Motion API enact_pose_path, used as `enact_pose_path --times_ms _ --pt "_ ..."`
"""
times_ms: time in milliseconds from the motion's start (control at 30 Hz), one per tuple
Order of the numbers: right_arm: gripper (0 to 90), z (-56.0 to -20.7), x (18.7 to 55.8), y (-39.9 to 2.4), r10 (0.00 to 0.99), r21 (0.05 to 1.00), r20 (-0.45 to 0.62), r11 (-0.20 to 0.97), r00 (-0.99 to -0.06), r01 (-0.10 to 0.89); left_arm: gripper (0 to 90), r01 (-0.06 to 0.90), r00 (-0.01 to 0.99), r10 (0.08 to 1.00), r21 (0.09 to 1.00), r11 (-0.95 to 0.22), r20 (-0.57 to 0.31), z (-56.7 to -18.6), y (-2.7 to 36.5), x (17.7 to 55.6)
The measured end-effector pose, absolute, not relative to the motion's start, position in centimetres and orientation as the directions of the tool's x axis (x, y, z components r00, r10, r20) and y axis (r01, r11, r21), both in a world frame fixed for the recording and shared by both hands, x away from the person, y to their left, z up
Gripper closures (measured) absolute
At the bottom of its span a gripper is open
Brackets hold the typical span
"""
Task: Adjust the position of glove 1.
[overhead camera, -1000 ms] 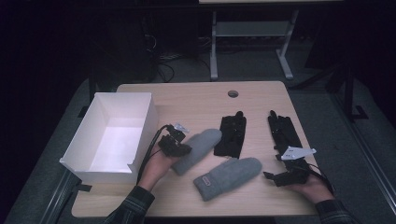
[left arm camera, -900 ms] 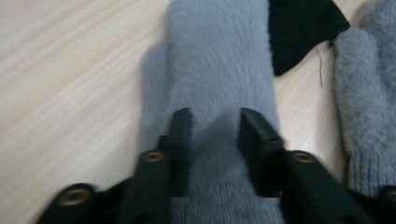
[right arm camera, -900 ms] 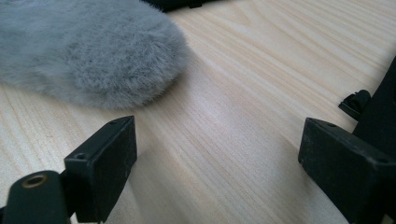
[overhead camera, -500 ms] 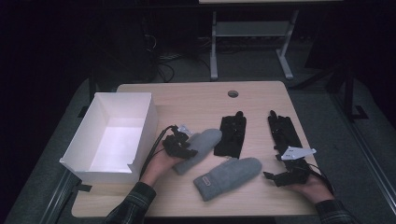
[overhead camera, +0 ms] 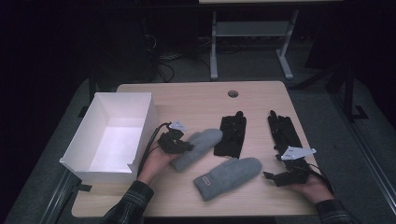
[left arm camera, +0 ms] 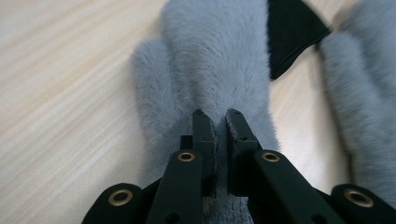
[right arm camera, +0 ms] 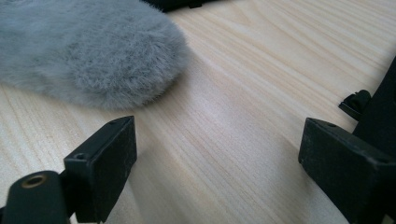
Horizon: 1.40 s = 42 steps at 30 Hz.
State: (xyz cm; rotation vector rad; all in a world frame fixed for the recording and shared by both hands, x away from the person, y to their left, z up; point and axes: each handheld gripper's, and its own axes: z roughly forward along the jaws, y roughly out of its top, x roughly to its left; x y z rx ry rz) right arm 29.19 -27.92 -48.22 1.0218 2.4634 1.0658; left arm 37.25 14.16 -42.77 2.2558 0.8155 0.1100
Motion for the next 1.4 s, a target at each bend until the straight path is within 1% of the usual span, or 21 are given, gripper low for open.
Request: enact_pose_path --times_ms 67,100,167,300,467,600,733,900,1100,1400 --pt "11.3 -48.2 29.2 -27.9 0.698 0.720 0.031 0.481 -0.715 0.500 85.0 0.532 0.794 0.580 0.673 -0.514 -0.184 -42.0 14.3 37.1" --pt "11.3 -48.2 29.2 -27.9 0.698 0.720 0.031 0.481 -0.715 0.501 85.0 0.532 0.794 0.580 0.673 -0.514 -0.184 -42.0 14.3 37.1" --pt "11.3 -48.2 29.2 -27.9 0.698 0.720 0.030 0.481 -0.715 0.500 85.0 0.528 0.802 0.559 0.688 -0.498 -0.211 -41.1 14.3 36.6" --pt "11.3 -48.2 29.2 -27.9 0.698 0.720 0.031 0.481 -0.715 0.501 85.0 0.507 0.824 0.523 0.698 -0.506 -0.219 -40.1 13.7 35.9" --pt "11.3 -48.2 29.2 -27.9 0.698 0.720 0.031 0.481 -0.715 0.501 84.9 0.474 0.858 0.451 0.717 -0.511 -0.245 -38.8 11.9 34.5" --pt "11.3 -48.2 29.2 -27.9 0.699 0.720 0.031 0.480 -0.715 0.501 84.9 0.471 0.867 0.424 0.707 -0.527 -0.263 -38.1 9.9 33.4" --pt "11.3 -48.2 29.2 -27.9 0.699 0.720 0.032 0.480 -0.715 0.501 84.9 0.473 0.870 0.409 0.700 -0.535 -0.275 -38.0 8.7 32.7" --pt "11.3 -48.2 29.2 -27.9 0.699 0.720 0.032 0.480 -0.715 0.501 84.8 0.463 0.879 0.395 0.680 -0.569 -0.268 -38.5 6.8 31.9" --pt "11.3 -48.2 29.2 -27.9 0.699 0.720 0.032 0.480 -0.715 0.501 84.9 0.439 0.894 0.366 0.677 -0.590 -0.260 -39.2 6.0 31.6" --pt "11.3 -48.2 29.2 -27.9 0.698 0.720 0.031 0.480 -0.715 0.500 84.9 0.443 0.894 0.359 0.646 -0.621 -0.268 -40.8 4.7 31.2"
